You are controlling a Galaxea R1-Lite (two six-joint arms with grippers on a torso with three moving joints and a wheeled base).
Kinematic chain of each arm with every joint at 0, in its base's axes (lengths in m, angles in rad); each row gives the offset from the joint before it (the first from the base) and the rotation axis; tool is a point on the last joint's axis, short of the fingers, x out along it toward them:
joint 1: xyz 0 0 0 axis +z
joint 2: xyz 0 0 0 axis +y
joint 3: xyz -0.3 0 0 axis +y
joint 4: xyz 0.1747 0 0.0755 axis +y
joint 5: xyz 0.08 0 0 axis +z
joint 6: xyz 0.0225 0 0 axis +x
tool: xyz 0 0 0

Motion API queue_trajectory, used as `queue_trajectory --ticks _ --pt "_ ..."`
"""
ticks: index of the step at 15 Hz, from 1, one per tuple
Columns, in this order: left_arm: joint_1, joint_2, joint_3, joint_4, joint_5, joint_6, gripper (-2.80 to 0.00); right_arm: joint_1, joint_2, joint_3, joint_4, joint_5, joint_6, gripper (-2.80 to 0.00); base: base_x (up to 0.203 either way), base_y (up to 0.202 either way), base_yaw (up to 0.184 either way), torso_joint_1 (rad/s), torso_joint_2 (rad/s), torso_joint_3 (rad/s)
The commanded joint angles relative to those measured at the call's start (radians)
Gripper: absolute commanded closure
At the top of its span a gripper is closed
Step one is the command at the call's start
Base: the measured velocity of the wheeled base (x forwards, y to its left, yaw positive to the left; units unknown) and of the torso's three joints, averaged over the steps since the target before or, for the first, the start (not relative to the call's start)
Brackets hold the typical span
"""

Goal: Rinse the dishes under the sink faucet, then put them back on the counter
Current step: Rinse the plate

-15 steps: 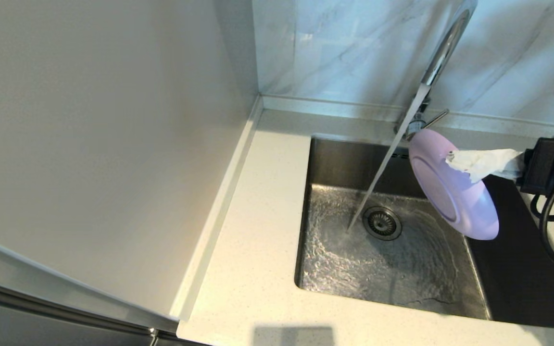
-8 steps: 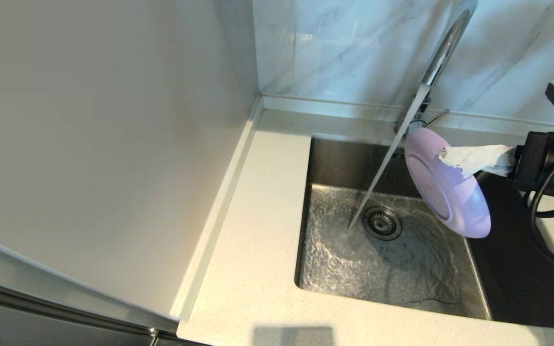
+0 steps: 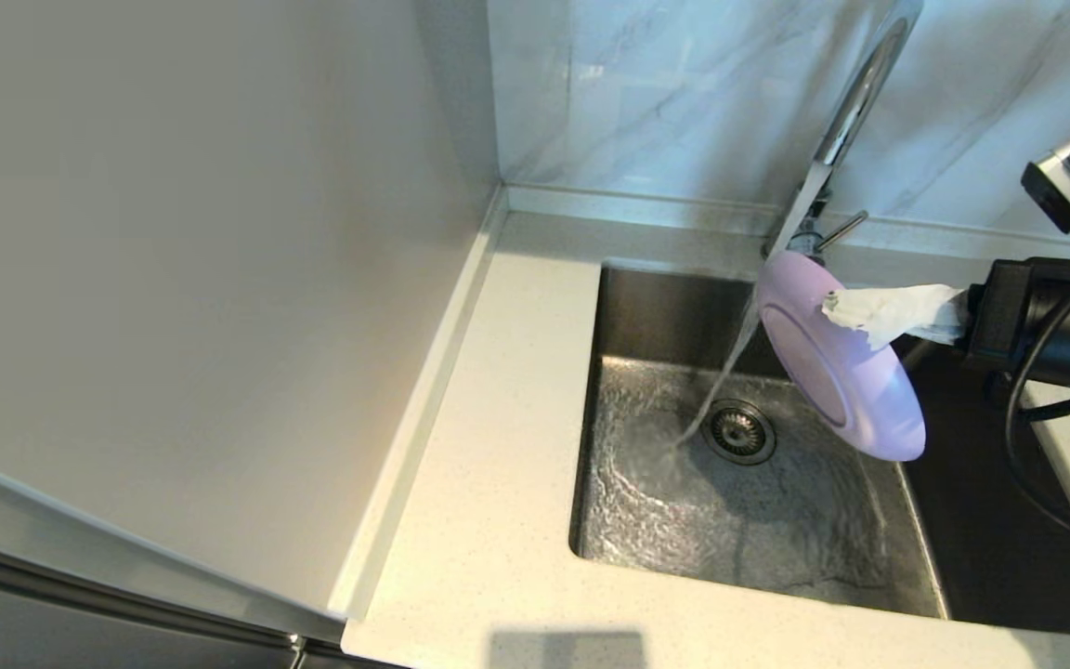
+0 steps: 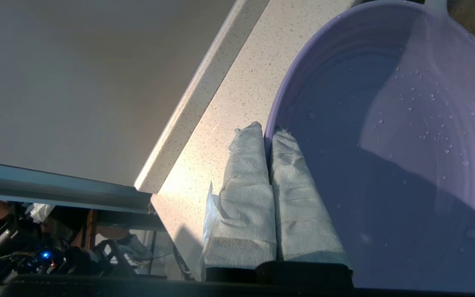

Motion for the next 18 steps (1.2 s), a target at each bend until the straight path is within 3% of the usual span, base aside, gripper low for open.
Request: queue_trajectory --ticks 1,4,13,18 --pt "0.0 0.0 0.0 0.0 0.0 0.0 0.0 0.004 0.034 -0.012 -0.003 0.002 -0.002 0.0 0.0 0.0 0.0 0.0 0.0 0.0" --pt "0.0 0.0 0.0 0.0 0.0 0.0 0.0 0.004 0.057 -0.017 -0.003 -0.047 -0.04 0.0 0.0 0.0 0.0 0.0 0.0 0.0" --pt "0.0 0.0 0.0 0.0 0.0 0.0 0.0 0.02 0.087 -0.078 -0.001 -0.056 -0.066 0.0 0.0 0.0 0.0 0.0 0.0 0.0" --pt "0.0 0.0 0.0 0.0 0.0 0.0 0.0 0.02 0.121 -0.082 0.002 -0.06 -0.194 0.0 0.0 0.0 0.0 0.0 0.0 0.0"
